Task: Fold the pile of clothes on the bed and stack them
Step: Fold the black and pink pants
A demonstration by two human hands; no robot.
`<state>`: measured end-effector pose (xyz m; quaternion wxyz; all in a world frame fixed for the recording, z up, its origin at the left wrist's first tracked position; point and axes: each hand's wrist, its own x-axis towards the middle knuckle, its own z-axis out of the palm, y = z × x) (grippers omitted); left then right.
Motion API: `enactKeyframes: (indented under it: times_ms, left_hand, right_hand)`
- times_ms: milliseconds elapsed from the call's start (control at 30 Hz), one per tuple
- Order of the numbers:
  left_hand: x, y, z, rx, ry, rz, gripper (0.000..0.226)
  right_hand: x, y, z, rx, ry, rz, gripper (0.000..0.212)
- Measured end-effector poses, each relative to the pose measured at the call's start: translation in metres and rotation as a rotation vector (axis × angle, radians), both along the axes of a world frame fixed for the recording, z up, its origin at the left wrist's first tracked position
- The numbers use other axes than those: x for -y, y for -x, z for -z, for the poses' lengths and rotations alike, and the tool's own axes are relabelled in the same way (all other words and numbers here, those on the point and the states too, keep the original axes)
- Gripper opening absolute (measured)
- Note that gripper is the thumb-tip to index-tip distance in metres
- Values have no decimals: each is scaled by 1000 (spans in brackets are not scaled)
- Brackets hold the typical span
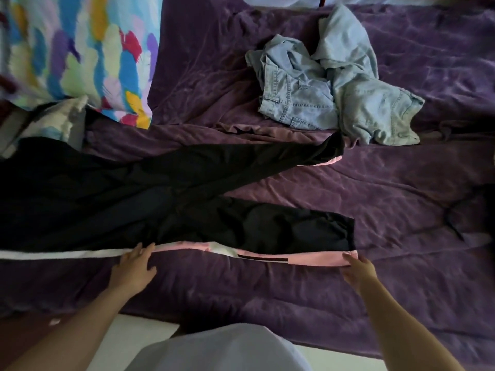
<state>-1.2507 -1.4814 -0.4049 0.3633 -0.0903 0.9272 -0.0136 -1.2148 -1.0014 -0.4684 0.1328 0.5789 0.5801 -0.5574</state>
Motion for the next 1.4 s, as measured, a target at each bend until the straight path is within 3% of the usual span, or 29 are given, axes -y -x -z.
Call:
enactKeyframes:
  times_ms: [133,233,400,500,600,800,1033,1167,1333,1400]
  left_hand:
    - [-3,0,0,13,-36,-14,66]
    - [-2,2,1,20,-24,-15,71]
    - [-3,9,-3,16,177,163,61]
    - [-10,10,-7,-13,220,320,42]
    - [-9,12,-9,-2,182,359,38]
    - [-2,33,-15,91,-82,384,32]
    - [-44,96,-13,-45,-254,258,32]
    - [-76,142,1,-110,-254,247,48]
    - [-115,176,32,-118,-140,278,62]
    - [-123,181,43,-112,-43,259,65]
  right_hand:
    - [12,0,6,2,97,226,17]
    - [13,7,-2,-7,2,343,19]
    - [-7,-9,-33,-20,-320,235,36]
    - [-11,-20,-36,185,-346,9,40]
    - [9,12,-41,373,-510,-202,47]
    - [75,107,-58,106,-505,-518,51]
    - [56,192,-61,-159,-396,-425,56]
    - [21,240,-57,-225,-411,-372,36]
    - [-12,287,-32,-220,-270,-263,50]
    - [-18,295,-21,-129,-242,-257,22]
